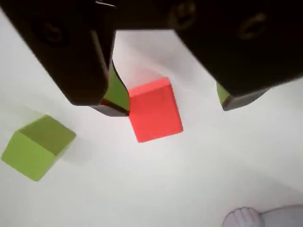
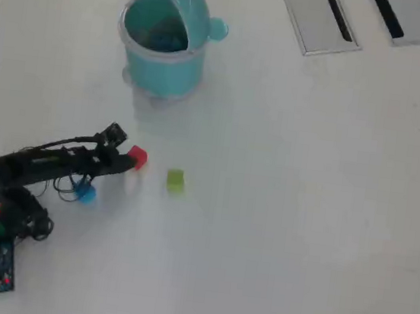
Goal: Grasp RGB lego blocks and put them in the bin one by one.
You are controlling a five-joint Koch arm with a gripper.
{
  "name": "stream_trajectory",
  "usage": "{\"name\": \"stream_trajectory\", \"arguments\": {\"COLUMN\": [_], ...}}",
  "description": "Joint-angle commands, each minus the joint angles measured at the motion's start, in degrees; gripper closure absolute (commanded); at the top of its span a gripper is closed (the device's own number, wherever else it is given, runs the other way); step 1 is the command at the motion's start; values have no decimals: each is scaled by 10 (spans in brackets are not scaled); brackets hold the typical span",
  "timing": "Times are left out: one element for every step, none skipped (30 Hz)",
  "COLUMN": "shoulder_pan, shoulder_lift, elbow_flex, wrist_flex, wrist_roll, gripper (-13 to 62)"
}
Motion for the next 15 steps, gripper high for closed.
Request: {"name": "stream_trajectory", "arguments": {"shoulder_pan": [7, 11, 14, 18, 20, 22, 23, 25, 28, 31, 34, 37, 39, 41, 42], "shoulder_lift": [-3, -11, -17, -28, -34, -41, -49, -57, -65, -72, -79, -88, -98, -116, -127], "elbow_flex": [-51, -57, -62, -69, -73, -76, -79, -82, -84, -86, -88, -91, -92, -92, -92], "wrist_flex": [-20, -21, -21, -21, -23, -25, -33, -40, -42, -45, -54, -58, -59, -82, -91], "wrist_roll": [4, 4, 4, 3, 3, 3, 3, 3, 3, 3, 3, 3, 3, 3, 3], "gripper": [153, 153, 153, 153, 153, 153, 153, 153, 153, 153, 153, 153, 153, 155, 156]}}
